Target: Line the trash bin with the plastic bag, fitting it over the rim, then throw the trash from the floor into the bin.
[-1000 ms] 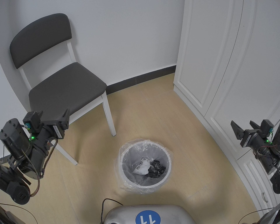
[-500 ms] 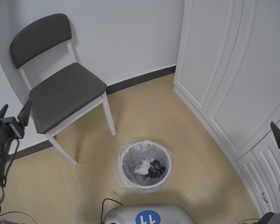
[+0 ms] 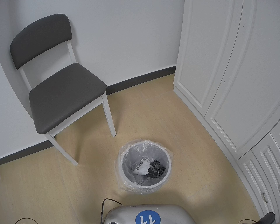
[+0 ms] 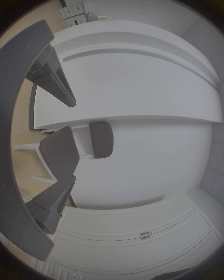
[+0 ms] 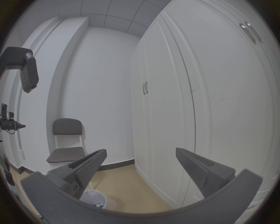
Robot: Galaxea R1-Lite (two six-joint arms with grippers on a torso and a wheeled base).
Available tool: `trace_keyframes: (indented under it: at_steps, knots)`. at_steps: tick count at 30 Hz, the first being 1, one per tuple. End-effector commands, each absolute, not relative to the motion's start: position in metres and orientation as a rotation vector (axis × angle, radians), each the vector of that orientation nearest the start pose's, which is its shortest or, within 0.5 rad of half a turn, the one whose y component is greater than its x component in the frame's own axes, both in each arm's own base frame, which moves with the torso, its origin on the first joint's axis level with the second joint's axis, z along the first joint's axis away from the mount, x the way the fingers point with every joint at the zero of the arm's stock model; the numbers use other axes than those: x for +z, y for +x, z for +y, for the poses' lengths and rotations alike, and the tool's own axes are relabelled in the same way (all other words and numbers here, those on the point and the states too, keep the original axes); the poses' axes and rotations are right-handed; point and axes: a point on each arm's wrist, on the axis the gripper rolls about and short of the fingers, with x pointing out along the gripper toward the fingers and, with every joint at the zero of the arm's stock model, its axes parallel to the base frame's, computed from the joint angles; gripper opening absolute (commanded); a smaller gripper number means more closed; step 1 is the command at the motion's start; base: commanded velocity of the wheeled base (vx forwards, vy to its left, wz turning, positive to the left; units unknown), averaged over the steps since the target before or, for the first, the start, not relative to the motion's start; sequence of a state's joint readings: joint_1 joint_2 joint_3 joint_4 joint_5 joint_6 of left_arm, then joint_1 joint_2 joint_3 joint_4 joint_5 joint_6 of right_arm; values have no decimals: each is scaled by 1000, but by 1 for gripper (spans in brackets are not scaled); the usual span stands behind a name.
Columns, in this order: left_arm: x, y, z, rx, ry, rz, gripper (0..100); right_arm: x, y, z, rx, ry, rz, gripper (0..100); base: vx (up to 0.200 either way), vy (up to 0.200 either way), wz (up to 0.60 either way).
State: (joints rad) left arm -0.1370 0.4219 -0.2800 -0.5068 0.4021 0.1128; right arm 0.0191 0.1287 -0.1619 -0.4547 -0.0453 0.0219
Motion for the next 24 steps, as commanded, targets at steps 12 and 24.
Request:
trace_keyframes:
  at_steps: [12,24]
  knots:
    - [170,-55,10,388,-3,-514,100,122,-34,-1,-26,49,-467,100,0,0,0]
    - [122,-35,7,283,-21,-371,100,121,-33,-1,-33,50,-456,100,0,0,0]
